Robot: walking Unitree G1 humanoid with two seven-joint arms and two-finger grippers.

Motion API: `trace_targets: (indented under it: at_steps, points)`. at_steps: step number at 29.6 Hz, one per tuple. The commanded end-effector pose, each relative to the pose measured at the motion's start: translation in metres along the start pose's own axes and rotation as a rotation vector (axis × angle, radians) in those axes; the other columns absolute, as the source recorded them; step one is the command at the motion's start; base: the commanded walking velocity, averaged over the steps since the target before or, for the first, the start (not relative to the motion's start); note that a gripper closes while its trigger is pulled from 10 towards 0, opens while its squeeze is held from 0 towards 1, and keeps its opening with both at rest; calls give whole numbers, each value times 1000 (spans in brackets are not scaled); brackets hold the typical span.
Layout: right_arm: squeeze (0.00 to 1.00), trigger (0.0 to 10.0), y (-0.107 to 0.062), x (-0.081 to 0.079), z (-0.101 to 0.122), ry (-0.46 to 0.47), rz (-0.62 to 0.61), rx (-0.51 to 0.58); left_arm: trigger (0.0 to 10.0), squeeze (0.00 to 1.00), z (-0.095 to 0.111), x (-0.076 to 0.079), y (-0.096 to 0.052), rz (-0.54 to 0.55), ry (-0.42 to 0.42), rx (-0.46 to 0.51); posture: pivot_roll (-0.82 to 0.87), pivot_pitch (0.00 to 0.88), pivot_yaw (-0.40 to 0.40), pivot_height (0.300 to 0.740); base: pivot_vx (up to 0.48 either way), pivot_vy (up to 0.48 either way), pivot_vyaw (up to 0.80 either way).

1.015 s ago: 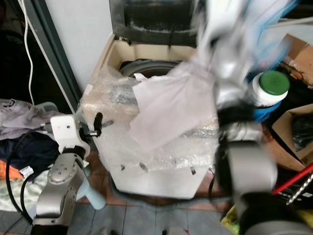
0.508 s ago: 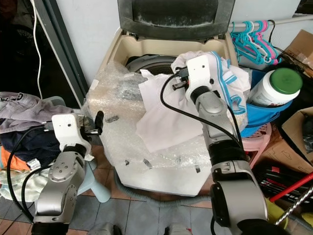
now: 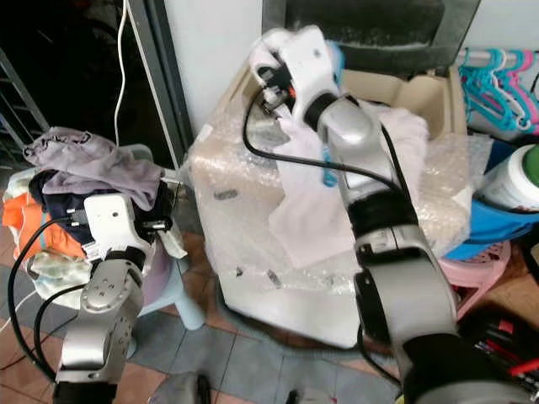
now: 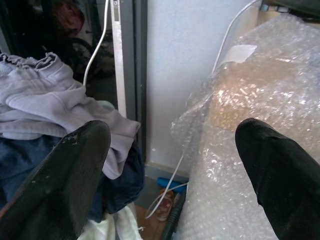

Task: Clothes washing

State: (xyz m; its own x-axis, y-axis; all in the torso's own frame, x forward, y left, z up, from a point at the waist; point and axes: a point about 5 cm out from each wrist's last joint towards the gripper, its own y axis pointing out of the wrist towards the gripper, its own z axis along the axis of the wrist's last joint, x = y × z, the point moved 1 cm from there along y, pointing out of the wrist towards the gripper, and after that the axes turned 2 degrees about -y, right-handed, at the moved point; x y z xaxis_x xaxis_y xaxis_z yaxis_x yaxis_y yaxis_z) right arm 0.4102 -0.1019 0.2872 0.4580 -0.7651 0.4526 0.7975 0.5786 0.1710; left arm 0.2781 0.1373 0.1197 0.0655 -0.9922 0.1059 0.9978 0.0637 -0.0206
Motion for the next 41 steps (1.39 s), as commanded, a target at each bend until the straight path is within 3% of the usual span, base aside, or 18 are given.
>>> trace_targets:
  at_steps: [1,5,7,11,12,13,15,17,18,23,25,28,33,37,38,39,40,41]
  points:
    - [0,10000,1,12,-9,-3,-63,-85,10000,0,0,2,1,19,-13,1,-55,0,2,740,0,0,0]
    - [0,10000,-9,31,-35,27,-220,-258,10000,0,0,2,1,23,-14,0,-55,0,3,740,0,0,0]
    - [0,10000,-24,44,-58,137,-343,-390,10000,0,0,2,2,21,-14,-5,-55,0,4,740,0,0,0]
    - [0,10000,-41,44,-83,270,-352,-484,10000,0,-1,3,2,16,-14,-14,-61,0,9,740,0,0,0]
    - [114,10000,-43,44,-84,259,-349,-487,10000,0,-2,3,2,13,-13,-16,-67,0,10,740,0,0,0]
    - [1000,10000,-44,45,-85,249,-342,-483,10000,0,-2,3,2,12,-13,-17,-67,0,10,740,0,0,0]
    - [1000,10000,-47,48,-85,206,-339,-470,10000,0,-2,4,2,11,-13,-19,-68,2,10,740,0,0,0]
    - [1000,10000,-49,59,-74,38,-369,-403,10000,0,-2,4,2,12,-13,-22,-68,6,7,740,0,0,0]
    - [1000,10000,-49,67,-58,-46,-375,-269,10000,0,-3,3,1,17,-15,-28,-68,9,6,740,0,0,0]
    - [1000,10000,-58,68,-51,25,-333,-154,10000,0,-4,2,-1,27,-17,-35,-68,12,5,740,0,0,0]
    - [1000,10000,-90,62,-64,30,-290,-123,10000,0,-7,1,-3,30,-22,-49,-75,9,7,740,0,0,0]
    - [1000,10000,-99,62,-67,10,-309,-114,10000,0,-8,1,-3,30,-23,-54,-79,7,9,740,0,0,0]
    - [1000,10000,-131,50,-83,-72,-388,-146,10000,0,-8,3,-1,10,-16,-54,-94,1,18,740,0,0,0]
    - [1000,10000,-150,26,-104,-76,-393,-244,10000,0,-8,5,0,3,-14,-53,-100,0,21,740,0,0,0]
    - [894,10000,-153,17,-114,-49,-381,-301,10000,0,-8,5,0,2,-13,-53,-96,0,21,740,0,0,0]
    - [894,10000,-153,17,-114,-49,-381,-301,10000,0,-8,5,0,2,-13,-53,-96,0,21,740,0,0,0]
    - [592,10000,-154,11,-120,-30,-372,-337,10000,0,-8,5,0,1,-12,-53,-96,0,21,740,0,0,0]
    - [384,10000,-154,5,-126,1,-348,-383,10000,0,-7,4,0,3,-11,-52,-96,0,21,740,0,0,0]
